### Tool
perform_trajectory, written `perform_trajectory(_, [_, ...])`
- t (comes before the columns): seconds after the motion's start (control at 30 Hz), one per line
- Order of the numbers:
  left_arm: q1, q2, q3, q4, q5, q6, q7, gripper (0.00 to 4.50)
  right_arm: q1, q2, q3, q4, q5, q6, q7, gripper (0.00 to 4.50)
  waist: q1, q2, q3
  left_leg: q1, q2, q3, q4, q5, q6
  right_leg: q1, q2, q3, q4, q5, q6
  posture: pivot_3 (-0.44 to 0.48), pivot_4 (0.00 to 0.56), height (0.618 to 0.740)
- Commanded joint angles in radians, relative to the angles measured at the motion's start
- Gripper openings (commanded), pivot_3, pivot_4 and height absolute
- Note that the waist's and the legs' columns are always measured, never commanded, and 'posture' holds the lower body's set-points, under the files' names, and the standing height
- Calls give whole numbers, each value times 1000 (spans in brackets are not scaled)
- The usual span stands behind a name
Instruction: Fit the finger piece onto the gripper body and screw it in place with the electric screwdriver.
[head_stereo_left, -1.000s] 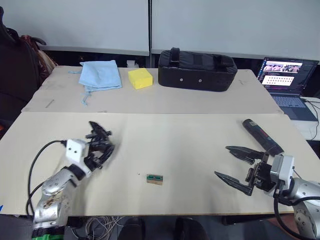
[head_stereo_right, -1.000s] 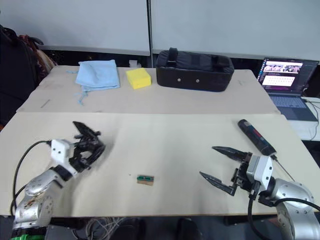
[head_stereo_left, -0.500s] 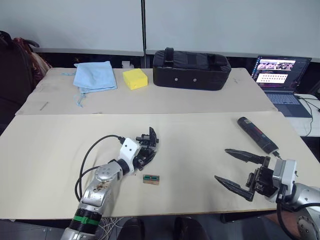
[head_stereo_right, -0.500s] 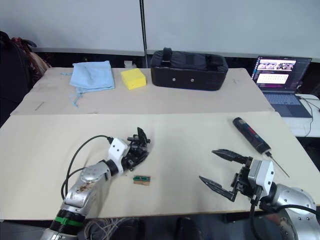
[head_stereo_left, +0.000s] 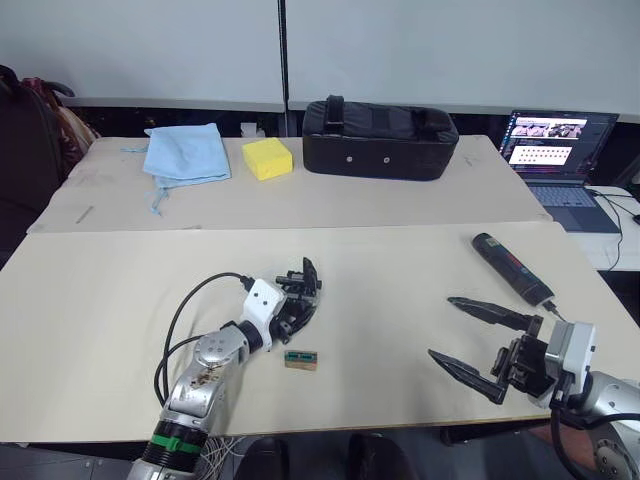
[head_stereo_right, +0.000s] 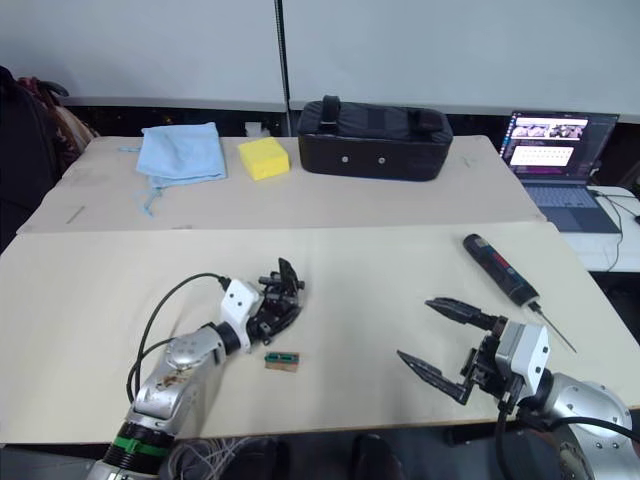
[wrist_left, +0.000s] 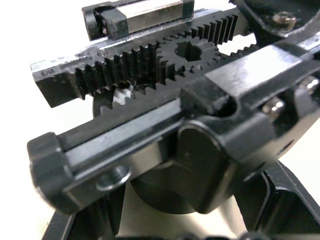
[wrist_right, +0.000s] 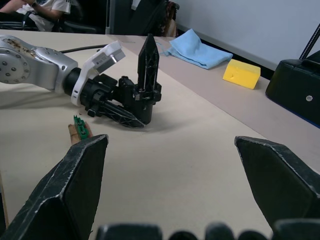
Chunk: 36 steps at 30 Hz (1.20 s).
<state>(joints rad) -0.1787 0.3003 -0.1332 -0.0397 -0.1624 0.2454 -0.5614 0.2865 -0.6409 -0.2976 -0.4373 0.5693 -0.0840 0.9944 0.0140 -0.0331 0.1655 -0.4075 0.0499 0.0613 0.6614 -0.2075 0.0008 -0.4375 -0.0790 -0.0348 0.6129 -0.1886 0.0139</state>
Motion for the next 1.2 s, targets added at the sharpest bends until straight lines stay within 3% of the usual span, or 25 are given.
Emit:
perform_trajectory(0.03, [18,15,21,-38,-17,-6,-14,2873,-5,1,-2,-43,-4,4,-19,4500,-1,0,0,0,0,0,0,0,0,0,0,0,0,0,0,0,150,740])
perform_trajectory(0.13, [20,28,39,-16,-16,-22,-20,4289,-13,-3,4,-44,-4,8,-26,4500,-1,0,0,0,0,0,0,0,0,0,0,0,0,0,0,0,150,740])
perform_trajectory(0.17, [21,33,42,-8,-16,-30,-27,4452,-15,-4,4,-43,-3,9,-27,4500,-1,0,0,0,0,0,0,0,0,0,0,0,0,0,0,0,150,740])
perform_trajectory(0.5, [23,155,71,6,-101,-20,-224,4452,-28,-2,10,-50,-1,16,-23,4500,-1,0,0,1,1,0,0,0,0,0,1,0,1,0,-1,0,150,740])
perform_trajectory(0.7, [-79,241,46,150,-135,-96,-472,4452,-18,3,10,-49,-3,10,-18,4500,3,1,0,0,1,0,0,0,0,0,0,0,0,0,-1,0,150,740])
perform_trajectory(1.0, [-293,183,4,493,-89,-268,-632,4452,-16,0,13,-70,-6,23,-32,4500,10,0,0,-1,0,0,0,0,0,0,1,0,0,0,-1,0,150,740])
perform_trajectory(1.2, [-395,133,-4,687,-32,-397,-646,4452,2,-8,-4,-85,-6,30,-45,4500,14,0,0,0,0,0,0,0,0,1,1,0,0,0,0,0,150,740])
